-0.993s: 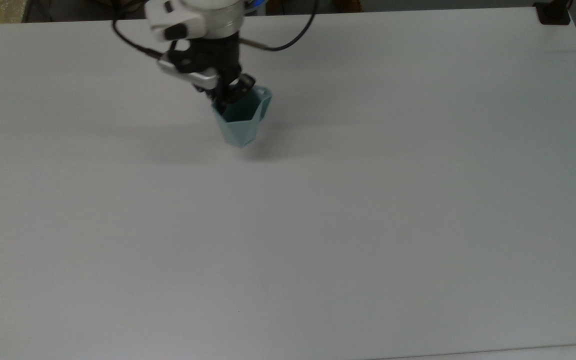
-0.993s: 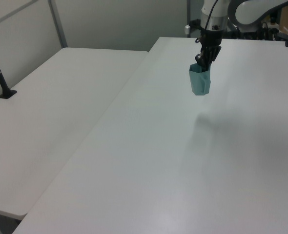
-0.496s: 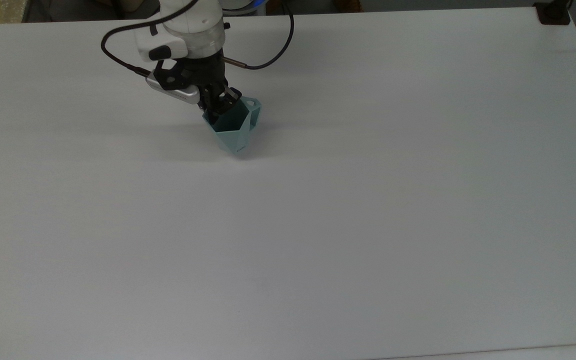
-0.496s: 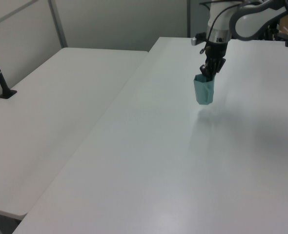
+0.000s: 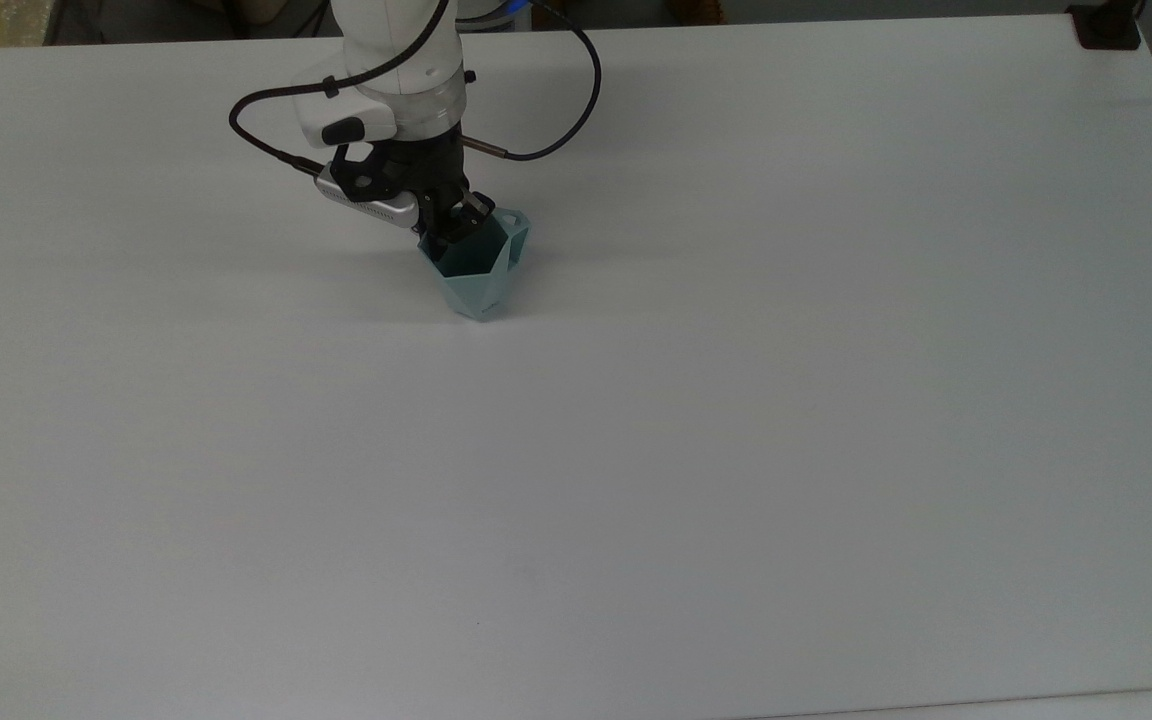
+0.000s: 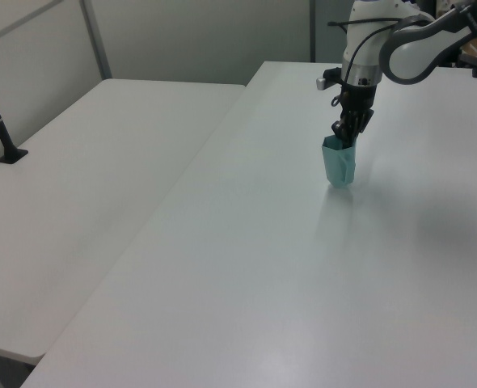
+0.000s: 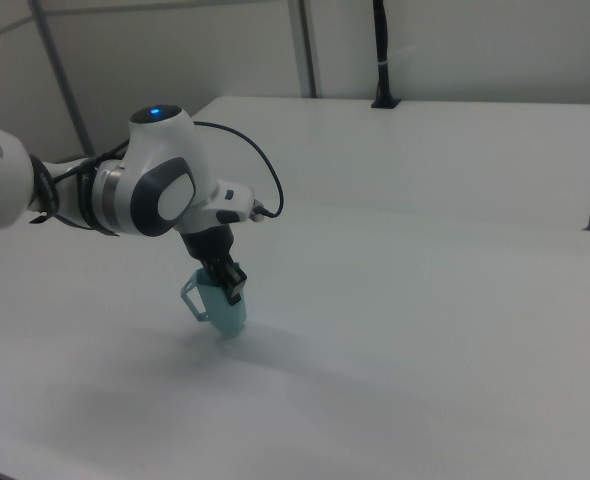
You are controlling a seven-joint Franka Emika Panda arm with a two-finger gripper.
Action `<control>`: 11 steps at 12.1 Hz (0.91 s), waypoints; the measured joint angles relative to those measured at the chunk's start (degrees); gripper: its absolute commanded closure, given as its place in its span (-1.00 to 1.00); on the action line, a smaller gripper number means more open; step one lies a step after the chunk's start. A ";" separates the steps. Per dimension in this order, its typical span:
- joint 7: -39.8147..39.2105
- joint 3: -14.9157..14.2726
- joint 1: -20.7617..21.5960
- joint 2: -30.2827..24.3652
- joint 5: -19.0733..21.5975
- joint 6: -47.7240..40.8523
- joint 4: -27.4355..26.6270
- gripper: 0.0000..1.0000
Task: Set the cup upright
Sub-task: 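Lower the upright cup onto the table base-first, then open the gripper and raise it away from the cup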
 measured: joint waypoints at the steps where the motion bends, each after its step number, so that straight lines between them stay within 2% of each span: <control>1: 0.00 0.03 0.00 0.17 0.00 0.07 0.00 0.88; 2: 0.00 0.06 0.01 0.31 0.00 0.07 -0.01 0.14; 3: 0.00 0.13 0.04 0.51 0.02 0.07 -0.02 -0.38; 4: 0.00 0.19 0.07 0.66 0.08 0.07 -0.02 -0.99; 9: -0.01 0.28 0.39 0.71 0.10 0.07 0.03 -1.00; 11: -0.01 0.28 0.40 0.24 0.10 -0.31 1.59 -1.00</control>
